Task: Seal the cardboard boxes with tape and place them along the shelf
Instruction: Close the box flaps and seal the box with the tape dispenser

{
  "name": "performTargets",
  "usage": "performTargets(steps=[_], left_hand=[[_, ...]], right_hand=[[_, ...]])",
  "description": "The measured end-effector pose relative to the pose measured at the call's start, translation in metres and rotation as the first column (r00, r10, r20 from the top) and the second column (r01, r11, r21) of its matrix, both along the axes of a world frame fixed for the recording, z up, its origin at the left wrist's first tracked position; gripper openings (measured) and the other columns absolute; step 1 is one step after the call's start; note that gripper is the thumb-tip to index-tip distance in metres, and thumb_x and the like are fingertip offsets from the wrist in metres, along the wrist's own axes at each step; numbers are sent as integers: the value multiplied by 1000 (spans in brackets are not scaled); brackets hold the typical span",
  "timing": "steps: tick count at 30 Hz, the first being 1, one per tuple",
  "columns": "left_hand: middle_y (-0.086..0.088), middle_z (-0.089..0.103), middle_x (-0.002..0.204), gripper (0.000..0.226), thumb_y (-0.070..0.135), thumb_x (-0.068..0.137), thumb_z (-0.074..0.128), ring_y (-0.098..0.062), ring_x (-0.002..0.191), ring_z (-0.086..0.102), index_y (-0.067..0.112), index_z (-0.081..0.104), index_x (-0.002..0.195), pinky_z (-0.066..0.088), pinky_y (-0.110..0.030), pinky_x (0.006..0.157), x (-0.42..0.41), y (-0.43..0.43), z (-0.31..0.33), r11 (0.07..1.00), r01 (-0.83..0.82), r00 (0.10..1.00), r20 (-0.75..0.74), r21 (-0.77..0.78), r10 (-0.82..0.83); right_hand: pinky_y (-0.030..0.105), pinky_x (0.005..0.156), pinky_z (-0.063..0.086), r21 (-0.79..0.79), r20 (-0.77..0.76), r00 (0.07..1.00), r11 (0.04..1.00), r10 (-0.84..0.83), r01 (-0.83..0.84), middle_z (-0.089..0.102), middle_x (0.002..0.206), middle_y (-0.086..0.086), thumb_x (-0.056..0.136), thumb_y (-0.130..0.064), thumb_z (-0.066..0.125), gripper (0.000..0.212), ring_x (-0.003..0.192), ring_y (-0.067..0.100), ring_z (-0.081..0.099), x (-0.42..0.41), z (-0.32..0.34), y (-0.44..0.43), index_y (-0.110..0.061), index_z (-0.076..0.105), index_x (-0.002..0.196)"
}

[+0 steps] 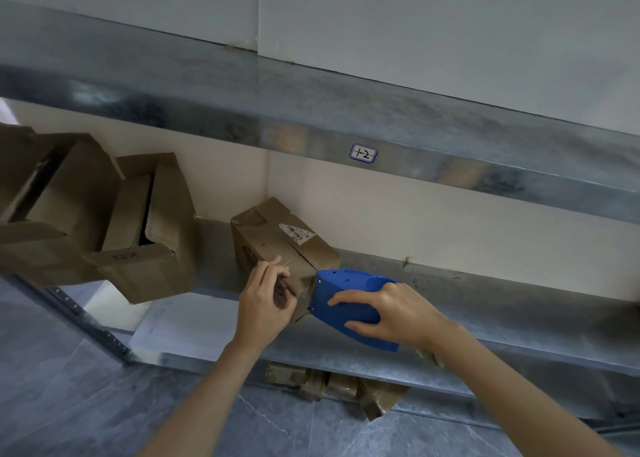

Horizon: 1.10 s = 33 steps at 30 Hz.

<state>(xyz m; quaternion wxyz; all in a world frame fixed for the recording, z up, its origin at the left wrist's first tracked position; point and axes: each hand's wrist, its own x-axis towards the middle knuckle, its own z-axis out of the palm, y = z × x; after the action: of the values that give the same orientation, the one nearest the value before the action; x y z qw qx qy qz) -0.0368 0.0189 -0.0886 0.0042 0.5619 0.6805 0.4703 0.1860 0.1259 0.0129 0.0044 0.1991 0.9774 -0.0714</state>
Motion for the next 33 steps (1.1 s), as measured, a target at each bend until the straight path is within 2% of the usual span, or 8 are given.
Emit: performTargets(steps=[6,8,11,16,21,25,29,33], left_hand=[[-7,64,110,26,-6,78,72,-15,123,54,9,62,98,43,-11,95,-2,0,0,1000,-2,1000,-2,7,2],[-6,64,112,29,-5,78,72,-15,126,53,10,62,100,47,-19,96,-4,0,0,1000,15,1000,12,2,-15],[-3,59,122,36,5,79,75,-13,132,48,14,58,109,49,-26,100,-9,-5,1,997,70,997,26,-39,-69],[6,43,143,51,33,79,73,-9,148,23,19,50,124,41,-16,102,-8,-12,0,981,168,986,13,-93,-168],[11,30,158,66,37,78,78,-13,153,6,19,50,134,35,-36,111,2,-7,-2,989,98,995,13,-111,-97],[5,32,158,75,30,75,83,-21,153,6,15,50,141,30,-50,117,6,-1,0,988,28,999,-21,-150,-31],[4,45,151,69,29,72,85,-23,151,19,16,57,134,34,-43,114,2,0,1,993,12,998,-52,-113,-19],[13,46,149,69,23,70,88,-16,151,17,24,56,131,29,-38,116,-21,-5,-1,990,90,995,-24,-107,-93]], right_hand=[[15,51,35,-2,-21,1000,1000,1,-1,53,62,-11,94,-55,42,41,44,7,39,-3,-1,2,-53,37,134],[15,52,34,3,-28,1000,1000,2,-2,54,63,-10,93,-55,42,41,44,7,40,-4,-1,3,-53,37,134],[16,54,39,-2,-18,1000,1000,11,-11,60,69,-8,94,-54,42,41,46,8,41,-5,0,4,-52,37,135],[22,58,45,2,-1,1000,1000,18,-18,62,71,-6,95,-52,44,40,48,8,42,-9,4,6,-52,38,135],[22,58,45,10,19,1000,1000,20,-20,55,68,-10,96,-50,48,40,44,4,37,-10,7,7,-49,42,135],[24,64,46,-4,47,998,999,32,-32,57,78,-13,97,-49,49,42,51,4,41,-11,11,5,-46,42,138],[32,73,53,3,112,991,997,73,-73,66,109,-7,99,-51,44,42,76,13,61,-12,15,2,-47,36,140],[32,72,53,-13,113,988,994,108,-107,66,108,-7,99,-49,44,41,73,13,59,-16,22,-5,-46,37,140]])
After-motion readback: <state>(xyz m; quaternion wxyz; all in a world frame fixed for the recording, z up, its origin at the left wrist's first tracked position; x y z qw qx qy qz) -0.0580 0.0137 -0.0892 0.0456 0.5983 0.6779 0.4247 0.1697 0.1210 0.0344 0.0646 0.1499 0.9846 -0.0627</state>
